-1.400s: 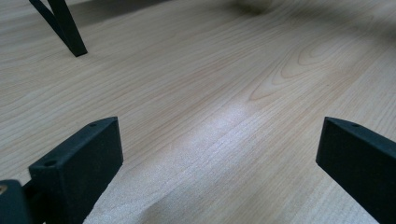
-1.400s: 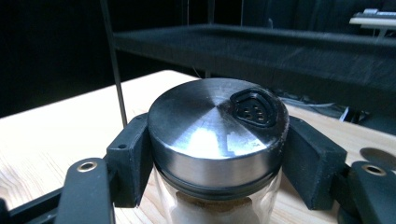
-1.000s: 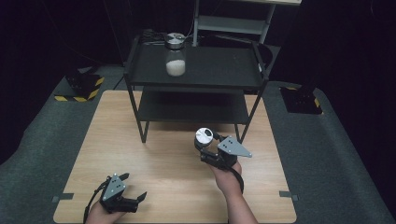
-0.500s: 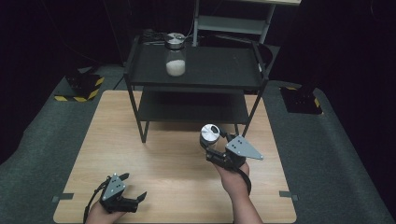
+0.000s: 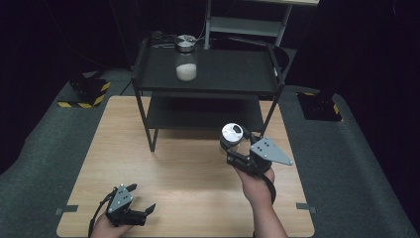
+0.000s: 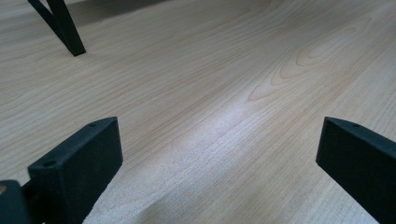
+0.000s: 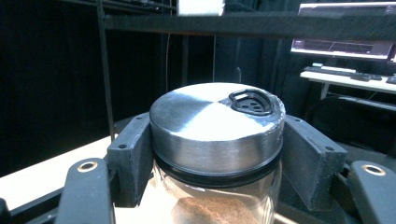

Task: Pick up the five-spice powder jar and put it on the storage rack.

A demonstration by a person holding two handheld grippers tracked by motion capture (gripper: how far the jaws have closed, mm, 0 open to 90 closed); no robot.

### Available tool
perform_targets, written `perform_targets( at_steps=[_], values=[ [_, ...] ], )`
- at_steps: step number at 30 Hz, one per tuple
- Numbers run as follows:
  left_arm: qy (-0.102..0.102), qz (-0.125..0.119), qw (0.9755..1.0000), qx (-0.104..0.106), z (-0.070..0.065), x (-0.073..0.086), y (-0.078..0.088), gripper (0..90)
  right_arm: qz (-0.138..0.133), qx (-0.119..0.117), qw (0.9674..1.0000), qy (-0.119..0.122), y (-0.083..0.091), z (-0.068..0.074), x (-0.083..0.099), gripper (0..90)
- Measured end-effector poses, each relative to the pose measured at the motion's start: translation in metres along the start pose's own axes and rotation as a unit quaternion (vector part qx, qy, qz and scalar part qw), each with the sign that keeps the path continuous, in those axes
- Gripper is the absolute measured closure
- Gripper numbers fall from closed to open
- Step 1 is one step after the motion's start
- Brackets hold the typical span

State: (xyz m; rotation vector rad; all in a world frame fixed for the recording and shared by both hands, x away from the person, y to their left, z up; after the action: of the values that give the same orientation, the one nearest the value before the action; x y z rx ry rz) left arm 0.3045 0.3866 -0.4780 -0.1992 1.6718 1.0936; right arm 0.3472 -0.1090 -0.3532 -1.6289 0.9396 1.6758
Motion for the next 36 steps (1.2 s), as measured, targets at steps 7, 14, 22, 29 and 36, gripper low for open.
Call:
perform_targets(
  at_steps=[7,14,22,29,36],
  values=[
    [0.0,0.0,1.0,0.0,0.0,0.0,0.0,0.6,-0.006,0.012,0.9999,0.001,0.007,-0.006,-0.024,31.9],
    [0.0,0.0,1.0,0.001,0.001,0.0,0.0,0.6,-0.011,0.021,0.9997,0.002,0.009,-0.01,-0.048,32.0],
    [0.002,-0.001,1.0,0.004,0.002,0.0,0.0,0.6,-0.014,0.024,0.9996,-0.004,0.009,-0.013,-0.069,32.0],
    [0.003,-0.001,1.0,0.005,0.002,0.0,0.0,0.6,-0.018,0.03,0.9994,0.005,0.007,-0.015,-0.087,32.0],
    [0.004,-0.001,1.0,0.007,0.002,0.001,0.0,0.6,-0.019,0.035,0.9992,0.003,0.002,-0.019,-0.101,32.0]
  ],
)
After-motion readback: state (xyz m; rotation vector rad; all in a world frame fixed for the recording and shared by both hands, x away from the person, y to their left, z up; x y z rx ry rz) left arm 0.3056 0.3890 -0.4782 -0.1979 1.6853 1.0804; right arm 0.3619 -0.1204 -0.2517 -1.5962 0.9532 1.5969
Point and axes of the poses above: each handheld gripper's, and its own axes: y roughly backward along the jaws, x roughly out of its underside, z roughly to its left, the point moved 6 cm from there along -y, roughly forward along the jaws, and after that the axes turned 2 degrees about z, right-handed, at the moved point
